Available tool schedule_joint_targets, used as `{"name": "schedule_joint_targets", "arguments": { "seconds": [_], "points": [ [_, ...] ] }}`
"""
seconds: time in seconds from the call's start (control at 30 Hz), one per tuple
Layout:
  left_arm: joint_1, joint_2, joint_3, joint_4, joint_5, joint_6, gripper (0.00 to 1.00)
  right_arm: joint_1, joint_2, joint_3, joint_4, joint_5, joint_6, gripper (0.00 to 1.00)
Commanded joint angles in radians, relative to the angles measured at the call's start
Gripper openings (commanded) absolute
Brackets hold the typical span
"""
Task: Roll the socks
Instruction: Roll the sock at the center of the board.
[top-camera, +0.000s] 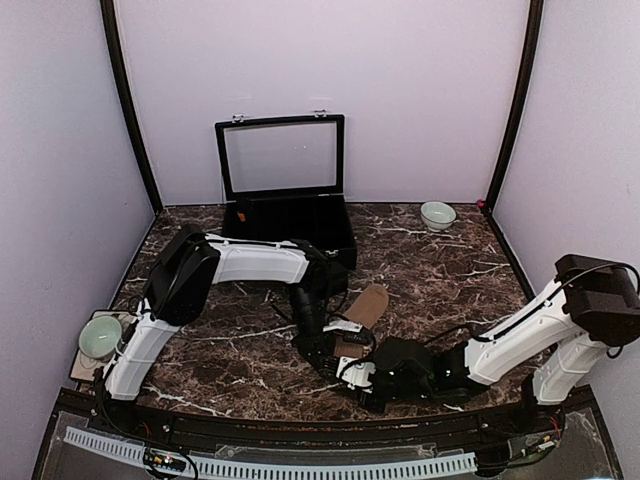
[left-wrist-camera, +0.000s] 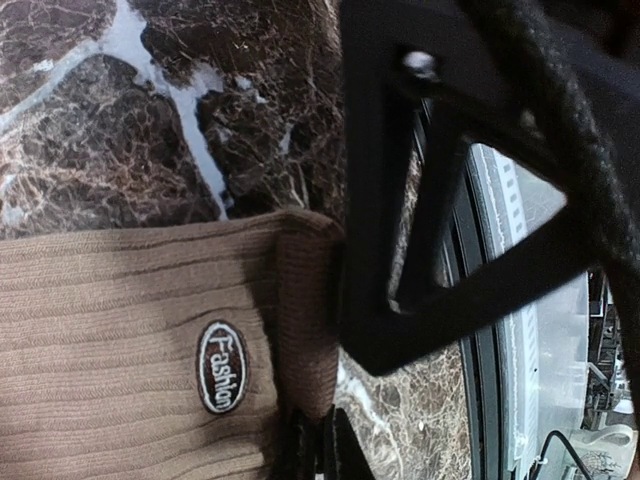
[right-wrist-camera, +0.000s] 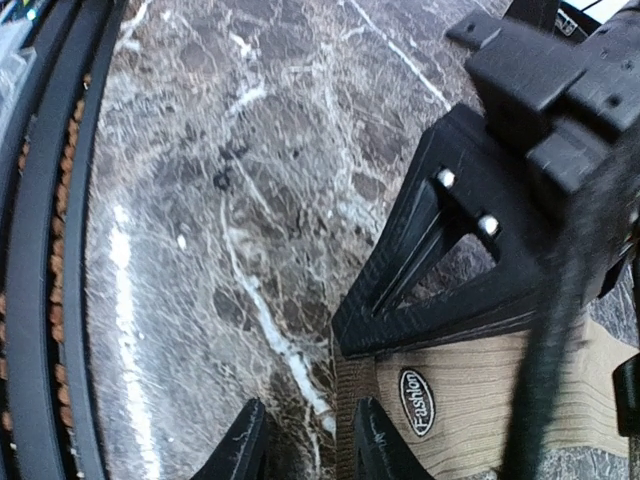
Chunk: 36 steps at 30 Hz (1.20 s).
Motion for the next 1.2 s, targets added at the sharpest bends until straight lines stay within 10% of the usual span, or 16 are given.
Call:
{"name": "schedule_joint_targets", "arguments": {
  "seconds": [0.0,0.97,1.1,1.17],
  "points": [
    [-0.005,0.061,-0.009,-0.023,-0.106,-0.004,0.00,0.004,0.042,0.008,0.058,0.056,-0.026,0.29],
    [0.014,0.024,0.016,-0.080,-0.082,0.047,0.07,-0.057,0.129,-0.026,0.004,0.024,0.104,0.00],
    [0.029,-0.050,-0.030,-0.014,-0.099,0.007,0.34,-0.083,0.112,-0.029,-0.021,-0.019,0.132,0.00],
    [0.050,-0.114,-0.072,0.052,-0.116,-0.037,0.69,-0.098,0.098,-0.036,-0.031,-0.049,0.154,0.00]
  ]
}}
